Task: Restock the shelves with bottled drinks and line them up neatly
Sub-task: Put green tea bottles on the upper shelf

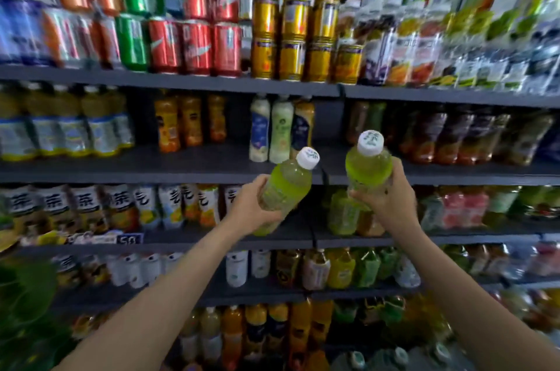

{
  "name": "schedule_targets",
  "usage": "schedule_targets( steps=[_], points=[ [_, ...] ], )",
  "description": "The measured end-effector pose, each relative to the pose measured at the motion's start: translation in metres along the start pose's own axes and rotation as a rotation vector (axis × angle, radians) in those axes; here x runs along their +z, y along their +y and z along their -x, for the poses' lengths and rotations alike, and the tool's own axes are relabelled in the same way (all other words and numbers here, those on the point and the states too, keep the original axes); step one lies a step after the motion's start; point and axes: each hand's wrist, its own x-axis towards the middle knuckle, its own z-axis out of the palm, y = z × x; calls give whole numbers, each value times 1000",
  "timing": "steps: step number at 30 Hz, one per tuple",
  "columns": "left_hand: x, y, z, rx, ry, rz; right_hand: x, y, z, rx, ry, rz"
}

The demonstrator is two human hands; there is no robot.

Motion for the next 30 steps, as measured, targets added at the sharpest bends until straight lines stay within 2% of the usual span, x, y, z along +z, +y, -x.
schedule_targets(
  steps=[5, 8, 15, 18, 25, 30],
  points=[
    [20, 26, -43, 158, 58, 29, -20, 31, -18, -77, 29, 181],
    [36, 38, -70, 123, 69, 77, -34, 47, -31, -84, 111, 167],
    [77, 52, -117, 134, -7, 63, -64, 88, -89, 100, 390, -9],
    [96, 52, -137, 121, 26, 89, -65, 118, -117, 189, 445, -66],
    [156, 59, -211, 74, 182, -55, -69, 202, -195, 216, 281, -48],
    [217, 68, -266, -102, 255, -104, -65, 248, -263, 225, 70, 15]
  ],
)
